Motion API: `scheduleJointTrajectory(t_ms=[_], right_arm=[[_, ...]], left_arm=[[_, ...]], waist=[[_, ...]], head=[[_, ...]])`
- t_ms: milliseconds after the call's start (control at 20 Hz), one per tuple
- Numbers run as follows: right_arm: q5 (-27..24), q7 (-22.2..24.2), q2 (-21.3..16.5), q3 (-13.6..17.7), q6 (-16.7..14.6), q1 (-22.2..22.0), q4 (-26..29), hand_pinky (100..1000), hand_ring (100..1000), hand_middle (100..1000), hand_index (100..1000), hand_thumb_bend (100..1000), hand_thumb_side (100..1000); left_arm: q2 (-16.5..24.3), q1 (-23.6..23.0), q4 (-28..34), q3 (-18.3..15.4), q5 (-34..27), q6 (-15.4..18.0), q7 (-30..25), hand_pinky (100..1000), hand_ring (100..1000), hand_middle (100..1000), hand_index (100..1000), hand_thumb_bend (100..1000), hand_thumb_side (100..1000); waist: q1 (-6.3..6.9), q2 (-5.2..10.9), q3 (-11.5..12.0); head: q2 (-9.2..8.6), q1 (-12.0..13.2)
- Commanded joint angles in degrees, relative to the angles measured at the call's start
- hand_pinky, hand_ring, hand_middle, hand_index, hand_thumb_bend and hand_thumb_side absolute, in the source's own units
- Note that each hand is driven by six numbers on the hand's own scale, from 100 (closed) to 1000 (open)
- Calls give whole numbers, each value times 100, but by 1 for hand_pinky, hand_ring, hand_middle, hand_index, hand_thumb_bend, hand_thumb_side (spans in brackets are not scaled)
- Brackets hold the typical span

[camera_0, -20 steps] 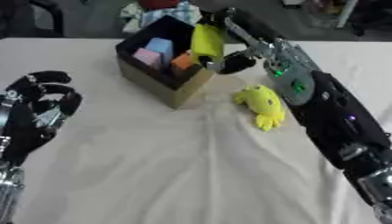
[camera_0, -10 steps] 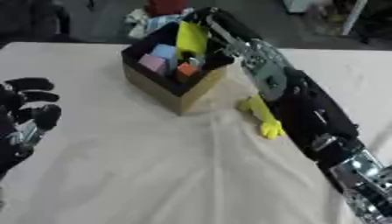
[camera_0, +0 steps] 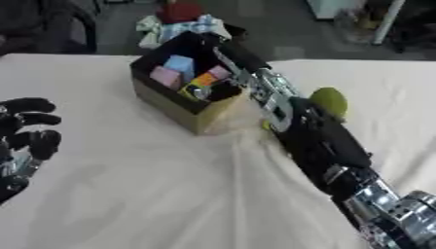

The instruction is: Pick up objects on the table and place them in the box.

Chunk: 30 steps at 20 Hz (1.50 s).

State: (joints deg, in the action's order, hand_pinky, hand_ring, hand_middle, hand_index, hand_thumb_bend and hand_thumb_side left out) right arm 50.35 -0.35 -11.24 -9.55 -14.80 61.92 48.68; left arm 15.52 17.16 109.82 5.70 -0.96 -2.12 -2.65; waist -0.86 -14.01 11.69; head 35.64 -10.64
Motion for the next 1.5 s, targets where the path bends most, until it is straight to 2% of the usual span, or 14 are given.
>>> scheduleJointTrajectory(t_ms=[50,100,300,400,550,900,1200,1500], right_arm=[[-249,59,-138,-7,-15,150,242,821,842,922,1000,426,500],[-381,139,-194,-48,-30,163,341,813,834,911,1000,381,493],[-1051,719,-533,-318,-127,134,832,809,832,906,1000,346,470],[-1386,1059,-741,-447,-114,24,1106,807,830,908,1000,289,434],[-1796,1434,-1051,-590,-8,-243,1516,805,831,911,1000,278,421],[-2187,1681,-1422,-632,243,-804,1915,799,827,892,1000,284,416],[-2161,1844,-1474,-692,330,-1041,1726,799,829,891,1000,292,414],[-1645,2038,-1282,-589,361,-1080,886,802,841,893,1000,303,410]], left_arm=[[43,48,80,-38,1,2,-16,418,659,650,731,661,494],[48,32,75,-47,4,0,-11,418,660,650,731,660,495],[95,-82,38,-113,31,-6,26,417,660,648,731,659,498],[125,-133,29,-159,49,-4,55,417,660,648,731,660,498],[153,-199,16,-223,70,-3,107,417,661,647,731,658,499],[174,-274,-18,-271,128,-7,138,417,662,648,731,655,502],[173,-294,-40,-289,160,-14,145,417,663,648,731,654,504],[167,-293,-35,-294,163,-17,144,417,663,648,731,651,505]], waist=[[-59,13,-47],[-58,17,-89],[-45,52,-326],[-38,71,-455],[-40,96,-654],[-62,96,-1001],[-86,84,-1120],[-43,80,-1125]], head=[[-70,31],[-58,47],[4,169],[35,244],[97,357],[171,454],[167,441],[141,369]])
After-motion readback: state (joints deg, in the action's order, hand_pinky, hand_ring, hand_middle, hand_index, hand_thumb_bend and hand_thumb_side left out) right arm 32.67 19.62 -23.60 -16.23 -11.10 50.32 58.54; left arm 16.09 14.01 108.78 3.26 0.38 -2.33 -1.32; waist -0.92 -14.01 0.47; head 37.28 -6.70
